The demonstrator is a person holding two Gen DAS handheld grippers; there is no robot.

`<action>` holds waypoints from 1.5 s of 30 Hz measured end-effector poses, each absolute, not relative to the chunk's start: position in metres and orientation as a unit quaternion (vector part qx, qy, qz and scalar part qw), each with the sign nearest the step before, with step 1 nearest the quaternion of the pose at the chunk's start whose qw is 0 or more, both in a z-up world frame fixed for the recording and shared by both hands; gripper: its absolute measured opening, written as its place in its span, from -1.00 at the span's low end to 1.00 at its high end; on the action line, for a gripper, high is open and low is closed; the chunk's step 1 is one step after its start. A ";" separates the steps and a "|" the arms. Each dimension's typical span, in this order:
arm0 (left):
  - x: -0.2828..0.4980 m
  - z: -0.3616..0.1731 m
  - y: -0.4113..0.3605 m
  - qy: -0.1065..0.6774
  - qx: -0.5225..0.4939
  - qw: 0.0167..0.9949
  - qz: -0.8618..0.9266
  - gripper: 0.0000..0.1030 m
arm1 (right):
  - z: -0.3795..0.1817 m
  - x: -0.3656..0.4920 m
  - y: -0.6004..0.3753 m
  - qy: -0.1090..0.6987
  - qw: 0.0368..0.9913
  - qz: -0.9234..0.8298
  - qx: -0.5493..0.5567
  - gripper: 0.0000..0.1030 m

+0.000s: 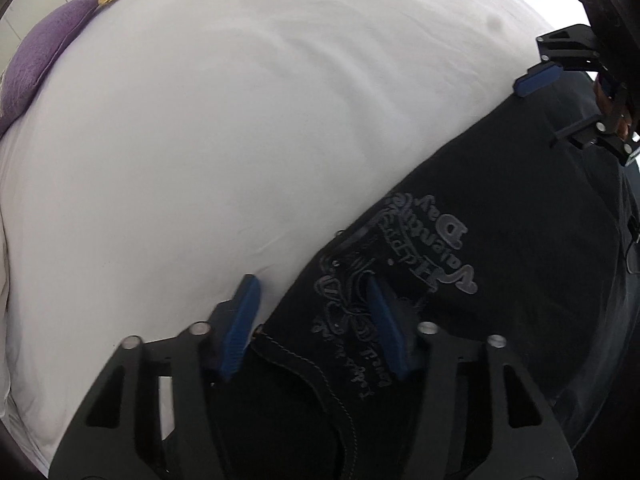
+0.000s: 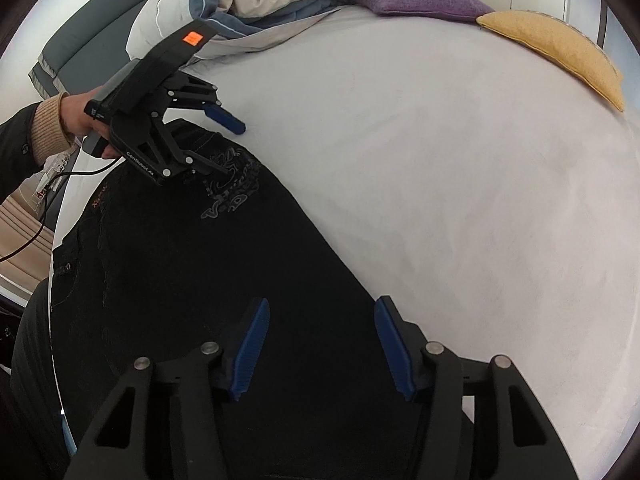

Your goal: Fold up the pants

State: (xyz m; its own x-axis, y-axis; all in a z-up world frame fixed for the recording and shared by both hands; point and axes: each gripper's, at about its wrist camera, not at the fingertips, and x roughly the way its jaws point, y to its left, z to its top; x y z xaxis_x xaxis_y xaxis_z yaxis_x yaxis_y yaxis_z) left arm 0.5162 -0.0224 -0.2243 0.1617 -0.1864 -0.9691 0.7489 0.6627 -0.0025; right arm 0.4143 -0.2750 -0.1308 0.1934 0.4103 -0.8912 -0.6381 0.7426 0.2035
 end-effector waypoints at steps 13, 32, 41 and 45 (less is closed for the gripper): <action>0.508 -0.196 -0.029 0.475 0.269 0.775 -0.319 -0.85 | -0.128 0.414 -0.264 0.531 0.762 0.343 -0.138 -0.20; 0.412 -0.151 0.026 0.429 0.256 0.802 -0.326 -0.86 | -0.123 0.428 -0.188 0.525 0.733 0.382 -0.205 -0.76; 0.393 -0.143 0.035 0.424 0.241 0.810 -0.326 -0.86 | -0.091 0.392 -0.180 0.495 0.746 0.382 -0.230 -0.92; 0.364 -0.133 0.045 0.421 0.237 0.811 -0.330 -0.86 | -0.076 0.348 -0.171 0.469 0.751 0.385 -0.263 -0.92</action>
